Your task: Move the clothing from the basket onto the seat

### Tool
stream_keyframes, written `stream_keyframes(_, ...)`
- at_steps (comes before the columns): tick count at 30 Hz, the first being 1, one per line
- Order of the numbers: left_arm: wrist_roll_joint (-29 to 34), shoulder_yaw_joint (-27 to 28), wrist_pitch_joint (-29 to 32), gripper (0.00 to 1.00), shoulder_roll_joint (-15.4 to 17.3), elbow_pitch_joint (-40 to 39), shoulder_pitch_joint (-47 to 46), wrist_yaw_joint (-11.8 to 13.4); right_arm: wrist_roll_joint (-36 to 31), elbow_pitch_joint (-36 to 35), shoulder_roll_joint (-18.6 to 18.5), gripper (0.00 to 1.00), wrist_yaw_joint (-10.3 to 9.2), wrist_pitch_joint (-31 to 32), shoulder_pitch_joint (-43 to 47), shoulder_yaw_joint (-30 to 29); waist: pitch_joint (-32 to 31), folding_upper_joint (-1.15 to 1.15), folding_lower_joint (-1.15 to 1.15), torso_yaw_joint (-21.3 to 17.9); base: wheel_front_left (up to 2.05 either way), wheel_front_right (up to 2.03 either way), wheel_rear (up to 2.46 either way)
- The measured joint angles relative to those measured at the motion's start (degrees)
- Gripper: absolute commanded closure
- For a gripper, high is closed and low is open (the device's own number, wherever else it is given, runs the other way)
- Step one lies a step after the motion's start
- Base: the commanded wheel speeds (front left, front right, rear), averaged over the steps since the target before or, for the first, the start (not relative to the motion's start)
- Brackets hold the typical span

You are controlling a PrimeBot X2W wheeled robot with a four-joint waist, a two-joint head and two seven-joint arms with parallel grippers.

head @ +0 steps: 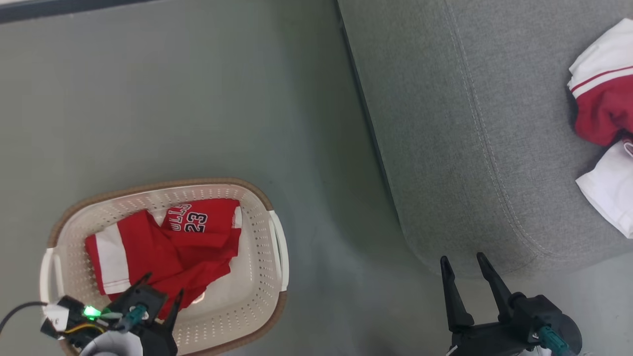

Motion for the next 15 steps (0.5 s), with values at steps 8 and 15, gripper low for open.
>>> stream_keyframes(8,0.9,-1.6,4.3,0.00,1.3,4.4,-5.3,-0.2,-0.2,-0.7,0.7,0.00,0.15,0.0,-0.5,0.8,4.2,0.00,0.00,-2.0,0.00,0.00,0.00)
stream_keyframes(15,2.5,-2.2,7.9,0.00,2.9,7.9,-9.0,-0.4,-0.6,-1.8,1.4,0.00,0.23,0.0,-1.8,2.0,7.5,0.00,0.00,-3.9,0.00,0.00,0.00)
